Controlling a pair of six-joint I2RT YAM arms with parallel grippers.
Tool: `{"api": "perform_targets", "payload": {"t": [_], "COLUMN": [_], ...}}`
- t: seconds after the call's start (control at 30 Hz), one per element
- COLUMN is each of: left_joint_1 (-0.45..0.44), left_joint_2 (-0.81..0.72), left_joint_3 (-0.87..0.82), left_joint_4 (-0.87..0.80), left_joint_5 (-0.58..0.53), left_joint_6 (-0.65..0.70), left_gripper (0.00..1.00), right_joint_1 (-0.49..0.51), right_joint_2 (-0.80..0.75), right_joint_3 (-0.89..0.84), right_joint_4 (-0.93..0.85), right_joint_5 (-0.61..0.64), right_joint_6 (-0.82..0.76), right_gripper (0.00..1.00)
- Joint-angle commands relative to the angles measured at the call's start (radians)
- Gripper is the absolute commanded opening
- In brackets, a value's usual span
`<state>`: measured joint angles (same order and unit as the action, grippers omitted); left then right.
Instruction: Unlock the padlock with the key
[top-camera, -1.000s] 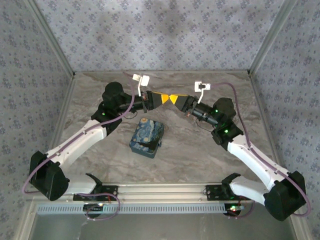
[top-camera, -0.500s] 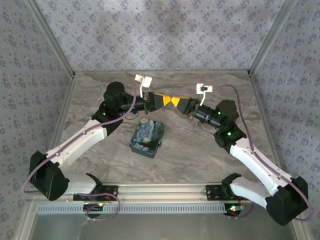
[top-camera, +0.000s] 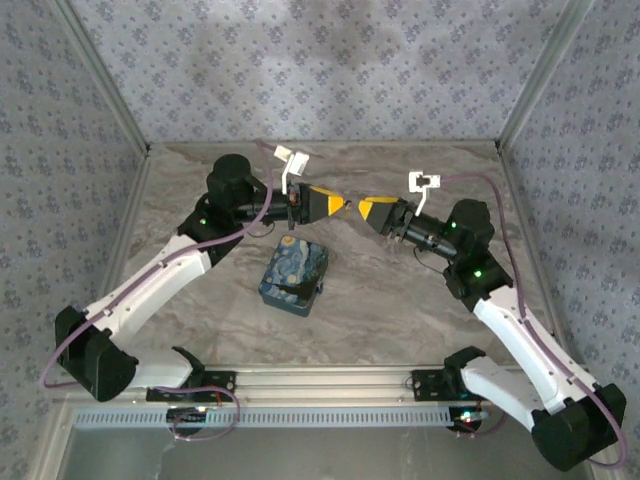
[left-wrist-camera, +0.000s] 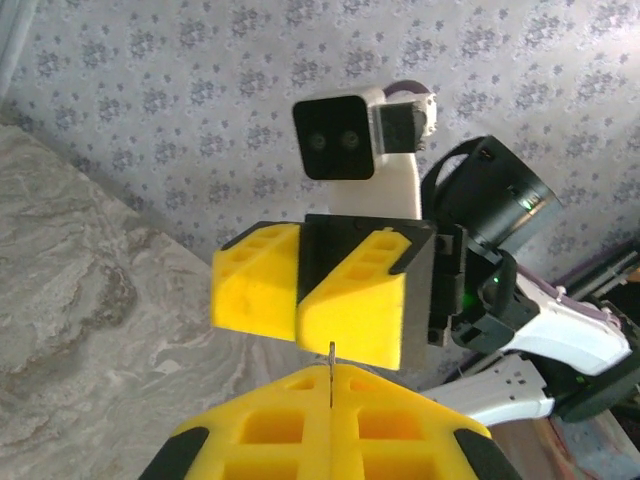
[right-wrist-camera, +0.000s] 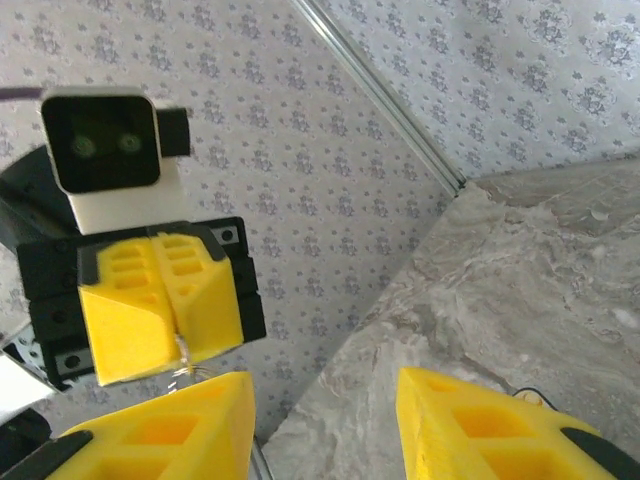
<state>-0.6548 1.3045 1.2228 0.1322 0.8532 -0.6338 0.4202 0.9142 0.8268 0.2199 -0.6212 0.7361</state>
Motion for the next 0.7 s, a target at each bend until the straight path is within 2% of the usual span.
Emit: {"api": "perform_targets", "payload": {"t": [0.0,0.07,0.23,0.33,0.5,0.6,0.67], "left_joint_1": [-0.009,-0.013,-0.024,-0.028,-0.031,-0.031,-0.03], "left_joint_2": [0.007,0.012,0.023,0.027,0.026,0.028,0.026], "left_joint_3": [0.052,0.066,0.08,0.082,0.086,0.087,0.086], "left_joint_4": [-0.081,-0.117,-0.158,-0.167,-0.169,-0.171,-0.168], "left_joint_5": [0.07,0.075,0.089,0.091,0.093,0.092,0.091], "left_joint_6": [0.06,0.082,0.104,0.111,0.116,0.118,0.118], "left_gripper": [0.0,0.0,0.0,0.0,0.0,0.0,0.0], "right_joint_1": [-0.001,0.005,0.012,0.012,0.022,0.033,0.038], "right_joint_2": [0.001,0.011,-0.001,0.001,0.02,0.026,0.03], "right_joint_3": [0.059,0.072,0.072,0.084,0.093,0.097,0.1], "right_joint_4": [-0.058,-0.052,-0.011,-0.005,0.002,-0.004,-0.013], "right_joint_5": [-0.093,-0.12,-0.12,-0.133,-0.177,-0.189,-0.195], "right_joint_6": [-0.054,-0.055,-0.051,-0.045,-0.039,-0.046,-0.053], "right_gripper": [0.41,0.4,0.48,0.49,0.46,0.36,0.35]}}
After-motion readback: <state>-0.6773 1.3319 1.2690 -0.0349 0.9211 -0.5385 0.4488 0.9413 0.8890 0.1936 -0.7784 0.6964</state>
